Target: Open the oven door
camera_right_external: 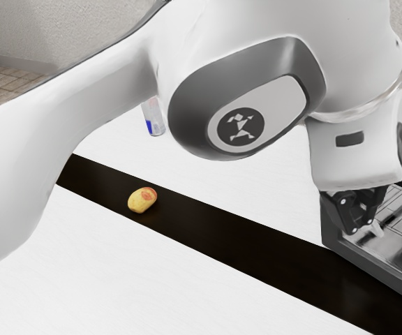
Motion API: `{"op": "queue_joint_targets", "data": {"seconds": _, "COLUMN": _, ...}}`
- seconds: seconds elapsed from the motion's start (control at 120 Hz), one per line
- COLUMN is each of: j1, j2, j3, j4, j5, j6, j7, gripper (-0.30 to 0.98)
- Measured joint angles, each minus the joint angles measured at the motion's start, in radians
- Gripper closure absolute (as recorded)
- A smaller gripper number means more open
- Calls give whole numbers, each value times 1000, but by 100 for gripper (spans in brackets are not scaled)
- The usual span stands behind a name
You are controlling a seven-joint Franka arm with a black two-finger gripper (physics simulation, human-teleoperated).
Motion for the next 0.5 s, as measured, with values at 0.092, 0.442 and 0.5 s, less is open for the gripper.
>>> {"op": "queue_joint_targets", "data": {"seconds": 0.092, "j1": -4, "j2": 27, "j3": 0, "j4": 4, "j5": 27, "j6": 32, "j7": -8, "gripper": 0}}
{"op": "queue_joint_targets", "data": {"seconds": 0.442, "j1": -2, "j2": 78, "j3": 2, "j4": 0, "j5": 63, "j6": 122, "j7": -26, "gripper": 0}}
{"op": "queue_joint_targets", "data": {"seconds": 0.5, "j1": -2, "j2": 85, "j3": 2, "j4": -1, "j5": 64, "j6": 127, "j7": -28, "gripper": 0}}
